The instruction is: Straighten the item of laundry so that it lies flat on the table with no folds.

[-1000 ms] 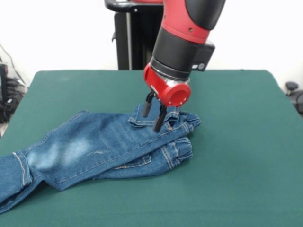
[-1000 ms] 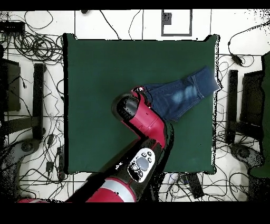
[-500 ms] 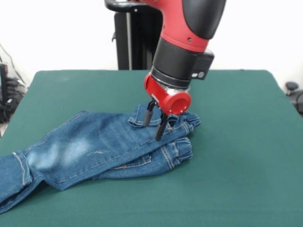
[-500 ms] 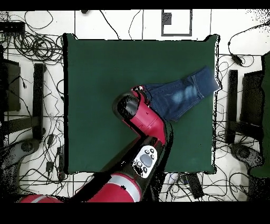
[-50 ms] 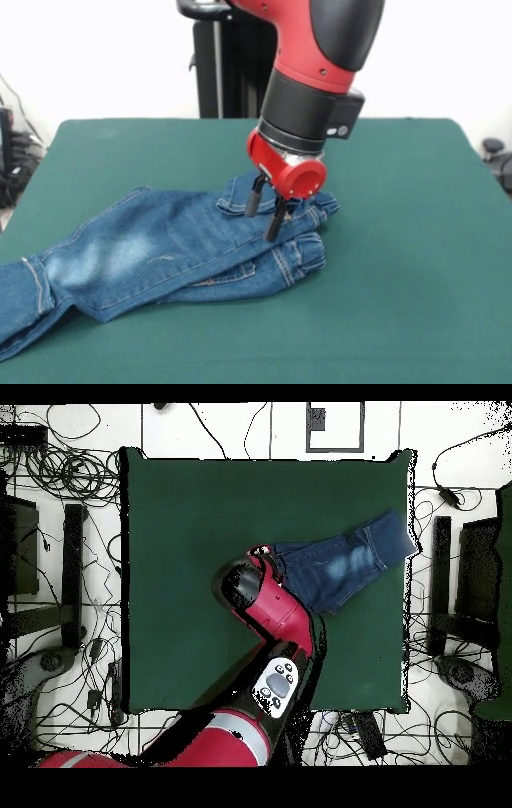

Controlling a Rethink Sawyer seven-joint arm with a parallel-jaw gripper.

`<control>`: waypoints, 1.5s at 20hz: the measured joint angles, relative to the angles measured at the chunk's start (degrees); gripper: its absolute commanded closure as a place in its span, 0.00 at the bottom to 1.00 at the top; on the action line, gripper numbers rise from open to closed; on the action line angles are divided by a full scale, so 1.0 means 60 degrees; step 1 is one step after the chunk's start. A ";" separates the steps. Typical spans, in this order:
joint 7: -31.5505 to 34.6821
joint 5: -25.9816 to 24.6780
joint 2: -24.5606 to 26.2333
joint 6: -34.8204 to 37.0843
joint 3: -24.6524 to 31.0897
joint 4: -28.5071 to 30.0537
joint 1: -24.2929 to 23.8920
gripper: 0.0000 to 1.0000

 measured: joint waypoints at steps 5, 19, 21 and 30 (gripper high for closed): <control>0.0000 0.0000 -0.0001 0.0000 0.0000 0.0001 0.0006 0.00; 0.0000 -0.0002 -0.0810 -0.0004 0.0091 0.0656 0.0023 0.00; 0.0000 0.0002 -0.0933 -0.0035 0.0130 0.0799 0.0001 0.00; 0.0000 -0.0197 -0.1303 -0.0603 0.0664 0.1495 -0.0273 0.00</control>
